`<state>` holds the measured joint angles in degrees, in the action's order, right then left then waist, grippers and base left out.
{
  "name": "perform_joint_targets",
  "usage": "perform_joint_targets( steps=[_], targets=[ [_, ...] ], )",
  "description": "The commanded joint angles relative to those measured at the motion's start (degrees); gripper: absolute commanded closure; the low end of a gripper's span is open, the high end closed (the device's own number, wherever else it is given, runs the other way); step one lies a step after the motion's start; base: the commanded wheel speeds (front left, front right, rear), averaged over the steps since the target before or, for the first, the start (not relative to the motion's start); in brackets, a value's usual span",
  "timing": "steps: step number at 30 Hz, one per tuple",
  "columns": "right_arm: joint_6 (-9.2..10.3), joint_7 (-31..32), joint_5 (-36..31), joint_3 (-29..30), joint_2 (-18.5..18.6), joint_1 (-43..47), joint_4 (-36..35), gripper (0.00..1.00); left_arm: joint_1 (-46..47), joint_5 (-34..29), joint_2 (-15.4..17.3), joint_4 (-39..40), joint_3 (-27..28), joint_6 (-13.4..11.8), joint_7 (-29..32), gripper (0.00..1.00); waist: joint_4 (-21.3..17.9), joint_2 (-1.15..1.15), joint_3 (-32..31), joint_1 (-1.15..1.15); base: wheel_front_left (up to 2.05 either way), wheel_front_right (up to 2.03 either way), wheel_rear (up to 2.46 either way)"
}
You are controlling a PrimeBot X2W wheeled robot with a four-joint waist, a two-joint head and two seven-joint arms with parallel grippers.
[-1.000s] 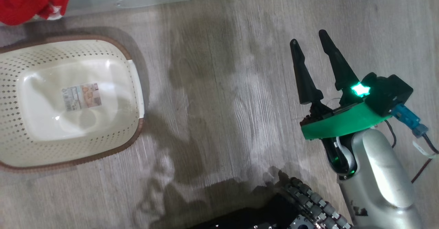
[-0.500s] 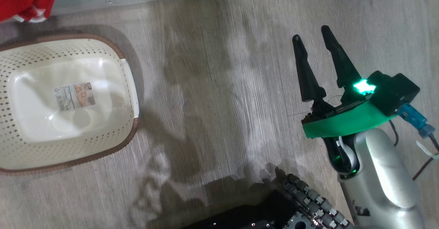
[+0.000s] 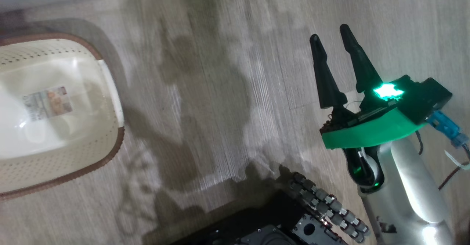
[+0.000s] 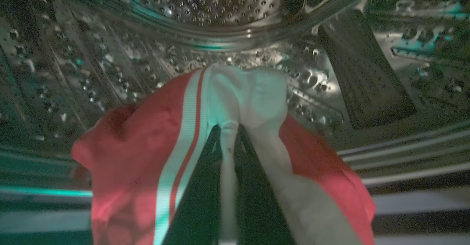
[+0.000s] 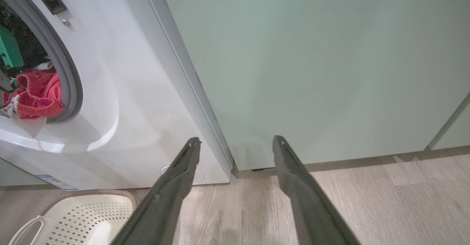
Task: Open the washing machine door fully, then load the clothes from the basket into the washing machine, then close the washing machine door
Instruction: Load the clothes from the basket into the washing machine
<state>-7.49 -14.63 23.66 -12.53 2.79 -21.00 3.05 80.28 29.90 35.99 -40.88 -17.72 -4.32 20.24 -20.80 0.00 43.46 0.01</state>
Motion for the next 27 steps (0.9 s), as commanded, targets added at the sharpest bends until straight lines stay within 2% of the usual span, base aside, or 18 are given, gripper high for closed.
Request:
perform_joint_targets(
  steps=[1, 7, 13, 16, 20, 26, 27],
  targets=[
    [0.0, -0.37, 0.56, -1.27, 0.09, 1.35, -1.97, 0.0, 2.68, -0.69, 3.49, 1.86, 1.76, -0.68, -1.06, 1.0, -1.17, 0.0, 1.28, -0.01, 0.0, 0.0, 0.0],
    [0.0, -0.37, 2.13, -2.44, 0.09, 0.93, -3.24, 0.0, 7.96, -2.77, 4.98, 2.37, 2.56, -1.22, -9.03, 1.0, -3.29, 0.0, 4.22, -0.01, 0.0, 0.0, 0.0],
    [0.0, -0.37, 3.68, -3.7, 0.09, 0.31, -4.5, 0.0, 13.97, -5.89, 7.13, 2.08, 2.48, 0.21, -20.36, 1.0, -5.37, 0.0, 7.31, -0.01, 0.0, 0.0, 0.0],
    [0.0, -0.37, 4.22, -4.01, 0.09, 0.37, -4.62, 0.0, 15.42, -6.39, 7.06, 0.11, 2.3, 0.53, -23.39, 1.0, -5.61, 0.0, 8.13, -0.01, 0.0, 0.0, 0.0],
    [0.0, -0.37, 4.37, -4.13, 0.09, 0.27, -4.59, 0.0, 14.82, -5.6, 6.53, -3.49, 2.33, 0.88, -24.01, 1.0, -5.37, 0.0, 8.59, -0.01, 0.0, 0.0, 0.0],
    [0.0, -0.37, 4.05, -4.08, 0.09, -0.24, -4.52, 0.0, 13.19, -3.99, 5.72, -7.55, 1.95, 1.85, -20.93, 1.0, -4.64, 0.0, 8.42, -0.01, 0.0, 0.0, 0.0],
    [0.0, -0.37, 3.96, -4.01, 0.09, -0.32, -4.46, 0.0, 13.23, -3.92, 5.6, -7.74, 1.88, 1.8, -20.83, 0.9, -4.5, 0.0, 8.35, -0.01, 0.0, 0.0, 0.0]
  ],
)
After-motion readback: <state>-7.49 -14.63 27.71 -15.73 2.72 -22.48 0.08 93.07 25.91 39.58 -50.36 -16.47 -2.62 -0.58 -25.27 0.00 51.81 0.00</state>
